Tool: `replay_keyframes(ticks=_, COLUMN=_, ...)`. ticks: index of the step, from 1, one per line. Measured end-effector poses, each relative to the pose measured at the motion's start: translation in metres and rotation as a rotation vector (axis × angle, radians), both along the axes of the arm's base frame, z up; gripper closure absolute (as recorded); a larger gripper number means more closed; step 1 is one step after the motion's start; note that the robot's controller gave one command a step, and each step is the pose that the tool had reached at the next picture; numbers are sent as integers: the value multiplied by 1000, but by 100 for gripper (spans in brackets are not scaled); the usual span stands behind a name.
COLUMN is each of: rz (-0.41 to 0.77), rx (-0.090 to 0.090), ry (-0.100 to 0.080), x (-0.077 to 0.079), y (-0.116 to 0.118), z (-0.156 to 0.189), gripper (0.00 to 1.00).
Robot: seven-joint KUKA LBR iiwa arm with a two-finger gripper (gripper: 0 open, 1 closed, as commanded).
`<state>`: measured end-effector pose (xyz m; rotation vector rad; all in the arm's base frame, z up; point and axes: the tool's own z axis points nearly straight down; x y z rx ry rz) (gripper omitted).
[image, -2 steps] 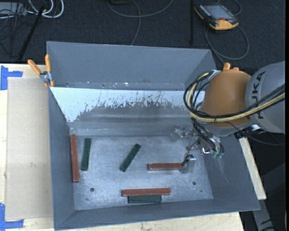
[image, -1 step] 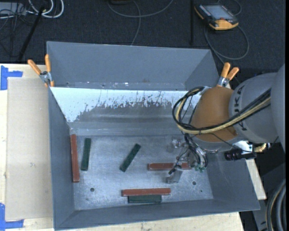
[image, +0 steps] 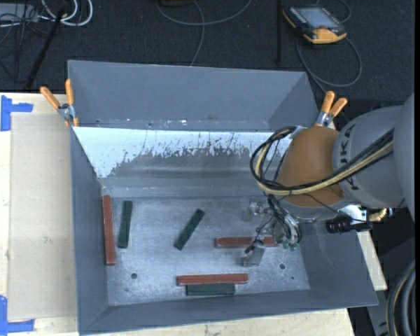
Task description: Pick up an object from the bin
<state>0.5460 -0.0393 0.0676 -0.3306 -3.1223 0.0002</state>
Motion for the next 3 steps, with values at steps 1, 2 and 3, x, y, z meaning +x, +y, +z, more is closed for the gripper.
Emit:
replay_keyframes(ticks=1, rz=2, rx=0, ry=-2, x=1, y=0, z=1, gripper=100)
replay_keyframes(ticks=2, rz=6, rx=0, ry=-6, x=1, y=0, z=38, gripper=100)
replay_keyframes(ticks=3, rz=10, rx=0, ry=-5, x=2, y=0, z=62, gripper=100)
